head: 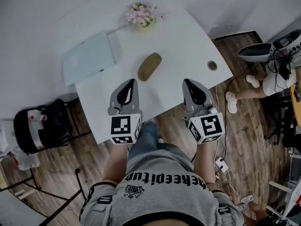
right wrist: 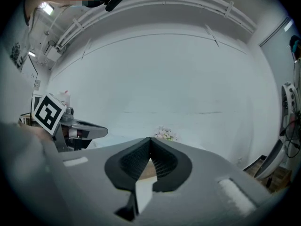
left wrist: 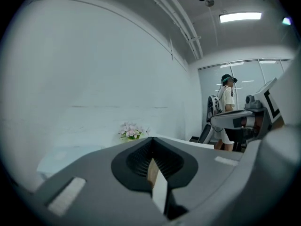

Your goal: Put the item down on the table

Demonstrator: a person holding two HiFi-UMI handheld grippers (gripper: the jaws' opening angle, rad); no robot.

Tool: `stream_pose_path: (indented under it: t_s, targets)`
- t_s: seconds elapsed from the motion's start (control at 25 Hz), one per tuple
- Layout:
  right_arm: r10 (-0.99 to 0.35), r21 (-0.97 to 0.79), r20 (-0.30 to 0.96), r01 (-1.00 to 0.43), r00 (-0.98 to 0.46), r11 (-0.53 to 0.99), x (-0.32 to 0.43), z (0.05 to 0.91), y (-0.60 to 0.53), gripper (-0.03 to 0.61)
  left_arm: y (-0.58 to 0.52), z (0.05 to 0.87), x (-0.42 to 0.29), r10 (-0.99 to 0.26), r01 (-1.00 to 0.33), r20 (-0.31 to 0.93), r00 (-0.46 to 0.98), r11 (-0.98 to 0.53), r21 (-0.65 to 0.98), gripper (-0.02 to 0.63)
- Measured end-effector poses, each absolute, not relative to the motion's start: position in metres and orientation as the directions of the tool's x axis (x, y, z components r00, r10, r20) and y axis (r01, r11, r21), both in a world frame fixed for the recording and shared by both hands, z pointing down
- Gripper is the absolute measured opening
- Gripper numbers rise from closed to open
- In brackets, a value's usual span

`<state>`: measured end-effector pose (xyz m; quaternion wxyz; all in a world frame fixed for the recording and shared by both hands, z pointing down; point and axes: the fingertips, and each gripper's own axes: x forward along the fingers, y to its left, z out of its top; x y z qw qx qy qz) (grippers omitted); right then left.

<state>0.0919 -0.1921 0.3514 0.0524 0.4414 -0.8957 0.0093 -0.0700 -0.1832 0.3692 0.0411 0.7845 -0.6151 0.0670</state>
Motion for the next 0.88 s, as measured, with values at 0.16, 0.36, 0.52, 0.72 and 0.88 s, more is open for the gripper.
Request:
stream_pose_path:
  t_s: [0.16,0.36,0.52,0.72,0.88]
  targets:
    - [-0.784,0.040,0.092,-0.785,-0.613,0.618,0.091,0.347,-0.184,0.000,-0.172,0.352,-0.068,-0.964,-0.970,0.120,0.236,-0.241,-0.028,0.017]
    - [-0.779,0.055,0.077,-0.777,-0.623,0.627,0.090,0.338,-0.170,0.000,-0.153,0.335,-0.067,-0.969,-0.971,0.081,0.235,-0.238,-0.034,0.017]
    - [-0.774,0.065,0.065,-0.771,-0.630,0.633,0.090,0.332,-0.161,0.000,-0.141,0.326,-0.067,-0.971,-0.971,0.058,0.233,-0.235,-0.032,0.017]
    - [-0.771,0.066,0.048,-0.768,-0.635,0.637,0.088,0.326,-0.152,0.000,-0.132,0.315,-0.071,-0.973,-0.973,0.026,0.229,-0.229,-0.027,0.017]
    - [-0.771,0.079,0.035,-0.767,-0.636,0.637,0.087,0.322,-0.143,-0.002,-0.123,0.309,-0.073,-0.974,-0.974,0.006,0.227,-0.227,-0.029,0.017]
